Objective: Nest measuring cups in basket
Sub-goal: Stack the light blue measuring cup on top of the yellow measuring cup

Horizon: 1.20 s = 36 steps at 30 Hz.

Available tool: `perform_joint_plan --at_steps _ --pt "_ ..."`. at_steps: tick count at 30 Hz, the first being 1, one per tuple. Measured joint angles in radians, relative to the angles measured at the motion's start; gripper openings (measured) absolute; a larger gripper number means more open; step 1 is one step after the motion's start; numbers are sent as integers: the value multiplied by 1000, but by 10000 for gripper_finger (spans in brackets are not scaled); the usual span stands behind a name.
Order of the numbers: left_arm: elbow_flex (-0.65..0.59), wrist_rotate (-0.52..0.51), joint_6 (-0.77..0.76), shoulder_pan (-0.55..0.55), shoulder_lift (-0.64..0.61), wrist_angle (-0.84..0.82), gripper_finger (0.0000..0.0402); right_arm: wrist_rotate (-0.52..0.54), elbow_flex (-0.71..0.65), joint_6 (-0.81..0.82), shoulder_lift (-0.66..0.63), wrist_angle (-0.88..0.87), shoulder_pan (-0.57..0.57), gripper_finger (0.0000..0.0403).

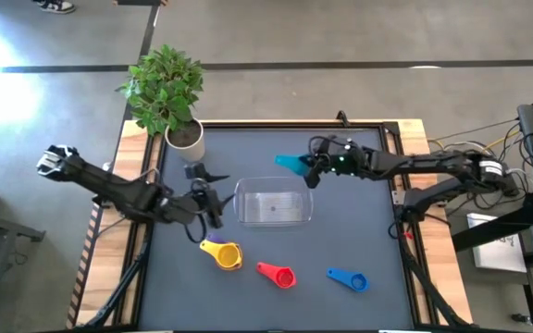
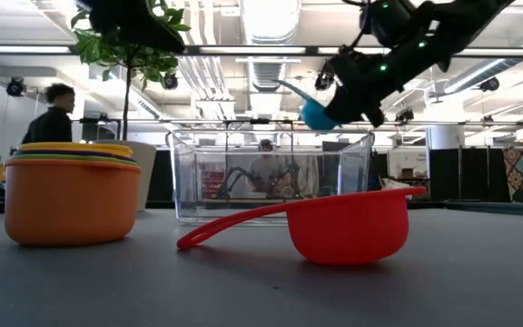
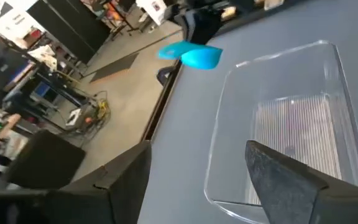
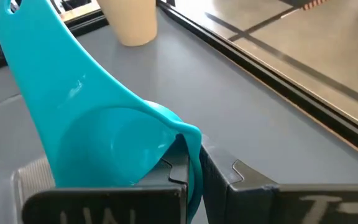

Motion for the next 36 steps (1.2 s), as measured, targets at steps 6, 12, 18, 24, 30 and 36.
perform_joint_plan --at_steps 6,12,18,24,30,36 --pt "108 -84 63 11 128 -29 281 -1 121 -36 132 -8 29 9" --pt "204 -114 53 27 197 -140 295 0 317 -100 289 -97 97 9" --pt "267 -46 -68 53 251 -319 284 68 515 -157 426 -190 166 9" --pt "284 2 -163 78 272 -406 275 115 668 -199 535 -277 217 9" --pt "278 42 -185 83 268 -424 273 130 750 -216 592 -318 239 9" --pt "277 115 -193 82 270 -445 260 131 777 -214 602 -335 242 9"
